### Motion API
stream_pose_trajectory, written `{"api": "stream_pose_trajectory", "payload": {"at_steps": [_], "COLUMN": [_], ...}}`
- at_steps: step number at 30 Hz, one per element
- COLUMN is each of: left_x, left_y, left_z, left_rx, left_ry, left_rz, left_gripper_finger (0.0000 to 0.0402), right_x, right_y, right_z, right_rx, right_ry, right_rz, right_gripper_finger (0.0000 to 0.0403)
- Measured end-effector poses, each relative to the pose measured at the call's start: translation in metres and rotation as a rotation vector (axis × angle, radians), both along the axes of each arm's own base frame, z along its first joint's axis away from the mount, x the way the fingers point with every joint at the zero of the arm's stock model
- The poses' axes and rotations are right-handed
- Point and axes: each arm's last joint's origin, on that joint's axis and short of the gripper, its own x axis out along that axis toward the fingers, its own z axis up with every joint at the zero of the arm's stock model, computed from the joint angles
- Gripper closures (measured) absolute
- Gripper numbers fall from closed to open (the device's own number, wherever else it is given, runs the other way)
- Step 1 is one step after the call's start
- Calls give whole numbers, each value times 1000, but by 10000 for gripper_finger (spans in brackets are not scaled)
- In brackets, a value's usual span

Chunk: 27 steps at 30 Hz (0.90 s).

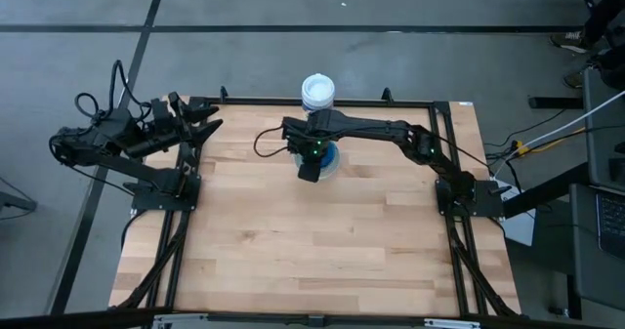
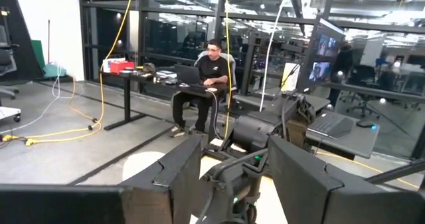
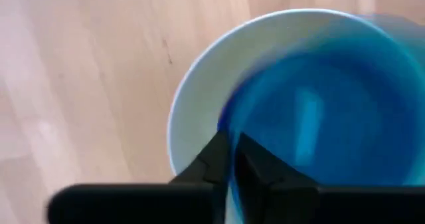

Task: Nest bowls inside each other
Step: Stack the light blue bowl on the blue bowl, then return to Home Position

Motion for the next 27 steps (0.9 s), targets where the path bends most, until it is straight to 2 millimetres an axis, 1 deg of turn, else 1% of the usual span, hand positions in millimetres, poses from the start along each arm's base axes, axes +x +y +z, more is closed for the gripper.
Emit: {"api": "stream_pose_trajectory", "payload": {"at_steps": [1,2,6,10,14,18,24,27], "left_x": [0,0,0,0,0,0,0,0], "left_y": [0,0,0,0,0,0,0,0], "left_z": [0,0,0,0,0,0,0,0], "left_rx": [0,1,5,4,4,-2,-8,-9], "left_ry": [0,1,2,1,1,-2,-5,-6], "left_rz": [0,0,0,0,0,-11,-12,-12], "left_gripper_finger": [231,231,231,231,231,231,231,231], "right_x": [0,1,2,2,1,1,-1,-4], "right_y": [0,0,3,5,6,6,-5,-10], "right_z": [0,0,-2,-3,-3,-3,-3,-4], "right_rx": [19,23,-21,74,94,95,71,61], "right_ry": [-7,-17,2,-11,-1,0,12,33], "right_rz": [8,6,-14,-5,-4,-18,-71,-99], "right_gripper_finger": [389,391,367,365,355,313,228,194]}}
